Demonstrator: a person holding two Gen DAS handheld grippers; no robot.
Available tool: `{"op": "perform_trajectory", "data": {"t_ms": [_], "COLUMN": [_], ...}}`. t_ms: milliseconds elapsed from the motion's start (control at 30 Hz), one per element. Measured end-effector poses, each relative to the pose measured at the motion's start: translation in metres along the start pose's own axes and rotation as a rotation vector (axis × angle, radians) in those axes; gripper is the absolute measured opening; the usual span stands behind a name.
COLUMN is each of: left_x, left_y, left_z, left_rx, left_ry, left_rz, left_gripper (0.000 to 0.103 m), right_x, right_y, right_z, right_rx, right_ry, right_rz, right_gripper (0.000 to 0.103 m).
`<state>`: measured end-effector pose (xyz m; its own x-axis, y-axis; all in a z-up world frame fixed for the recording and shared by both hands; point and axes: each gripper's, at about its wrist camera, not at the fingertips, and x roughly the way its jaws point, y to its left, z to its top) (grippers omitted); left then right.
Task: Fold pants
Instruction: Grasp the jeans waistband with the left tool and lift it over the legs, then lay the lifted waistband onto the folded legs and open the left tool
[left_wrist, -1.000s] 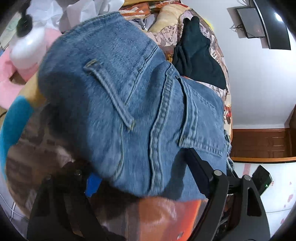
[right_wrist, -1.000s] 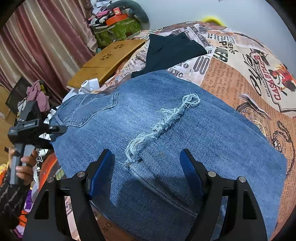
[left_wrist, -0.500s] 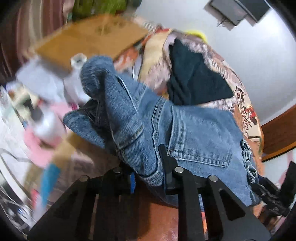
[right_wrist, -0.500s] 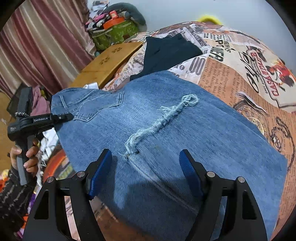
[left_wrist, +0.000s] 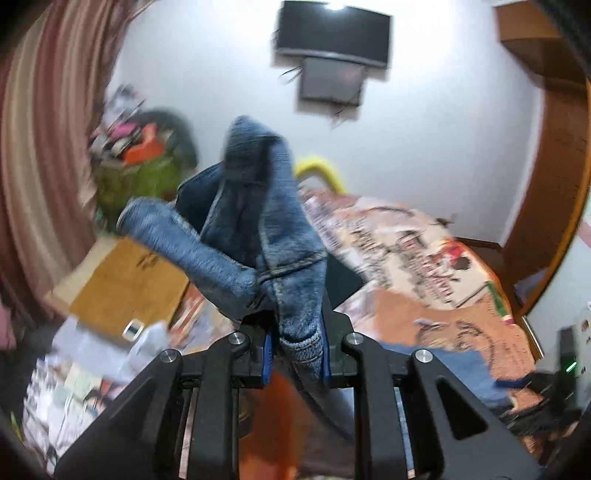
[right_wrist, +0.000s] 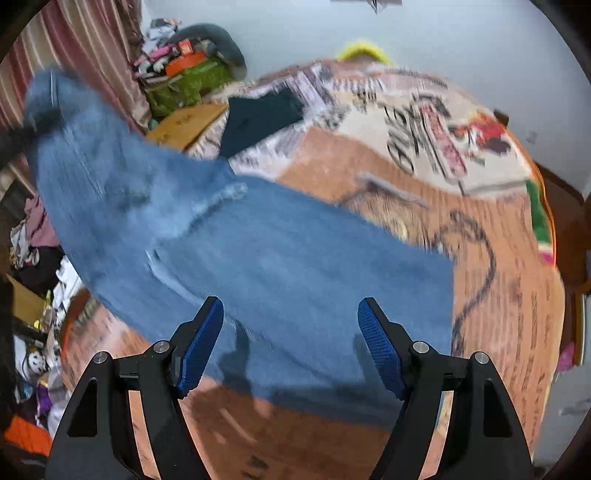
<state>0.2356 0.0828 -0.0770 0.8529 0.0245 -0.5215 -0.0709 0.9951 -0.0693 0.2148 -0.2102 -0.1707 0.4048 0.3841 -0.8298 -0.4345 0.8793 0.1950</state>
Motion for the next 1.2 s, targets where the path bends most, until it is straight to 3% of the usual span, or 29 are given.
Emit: {"op": "perform_trajectory", "data": {"t_ms": [100, 200, 400, 833, 1000, 1100, 1200], "left_x": [-0.003, -0.002, 0.013, 0.067, 0.071, 0.061, 0.063], "left_y": [-0.038, -0.069, -0.117, -0.204, -0.216, -0.21, -0.197], "left_z": [0.014, 0.023, 0.028, -0.014, -0.022, -0.015, -0.009], "left_rx": [0.039, 0.052, 0.079, 0.168, 0.171, 0.152, 0.154], "left_ry": [-0.024, -0.019, 0.026, 0.301, 0.391, 0.32, 0.284], "left_rz": [-0.058, -0.124, -0.22, -0.388, -0.42, -0.383, -0.342], "left_gripper": [0.019, 0.018, 0.017, 0.021, 0.074, 0.088, 0.091], "right_x": [0.016, 0.019, 0.021, 0.012, 0.002, -0.004, -0.003], "right_y": [-0.01, -0.025, -0.028, -0.028, -0.03, -0.032, -0.035], "right_z": [-0.018, -0.029, -0.029, -0.037, -0.041, -0.044, -0.047], "right_rx": [0.022, 0.087, 0.095, 0.103, 0.125, 0.132, 0.145], "right_ry": [0.045, 0.014, -0.005, -0.017, -0.027, -0.029, -0.005], "right_rz": [0.012, 0.077, 0.103, 0.125, 0.128, 0.124, 0.13], "right_gripper": [0.073, 0.073, 0.074, 0.074, 0.072, 0.072, 0.072]}}
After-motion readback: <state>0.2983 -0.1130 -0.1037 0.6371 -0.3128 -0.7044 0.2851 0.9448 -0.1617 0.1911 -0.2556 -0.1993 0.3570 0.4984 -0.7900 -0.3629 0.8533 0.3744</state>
